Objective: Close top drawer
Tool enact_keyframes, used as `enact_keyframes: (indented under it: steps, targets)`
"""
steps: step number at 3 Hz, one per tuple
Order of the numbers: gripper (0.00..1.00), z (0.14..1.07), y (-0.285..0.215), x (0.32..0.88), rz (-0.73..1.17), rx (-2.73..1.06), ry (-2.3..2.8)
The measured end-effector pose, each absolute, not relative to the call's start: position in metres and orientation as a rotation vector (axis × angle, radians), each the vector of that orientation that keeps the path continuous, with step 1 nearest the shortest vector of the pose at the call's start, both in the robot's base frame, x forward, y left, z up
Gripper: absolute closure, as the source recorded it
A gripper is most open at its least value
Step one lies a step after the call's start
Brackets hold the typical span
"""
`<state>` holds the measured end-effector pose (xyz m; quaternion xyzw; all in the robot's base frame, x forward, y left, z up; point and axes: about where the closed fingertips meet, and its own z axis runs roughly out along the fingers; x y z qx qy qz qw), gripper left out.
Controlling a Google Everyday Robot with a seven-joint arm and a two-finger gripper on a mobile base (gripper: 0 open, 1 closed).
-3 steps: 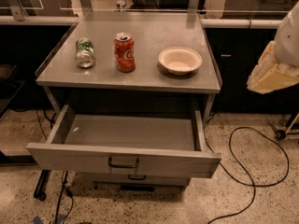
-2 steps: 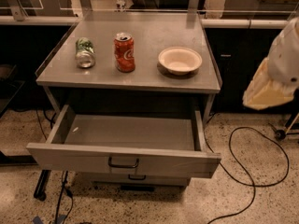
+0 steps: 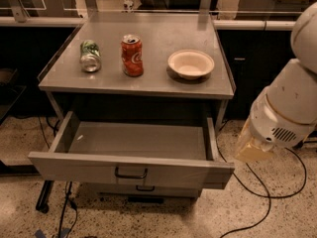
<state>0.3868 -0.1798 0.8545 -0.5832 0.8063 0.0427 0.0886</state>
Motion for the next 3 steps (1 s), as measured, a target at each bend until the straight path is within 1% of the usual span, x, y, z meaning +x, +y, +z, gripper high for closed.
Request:
enact_keyframes:
  steps: [2,3]
  targets:
    - [1.0,0.846,-0.178,0.382,0.149,-1.725,2.401]
    - [1.0,0.795,-0.165,0.381,0.209,-1.643,2.455]
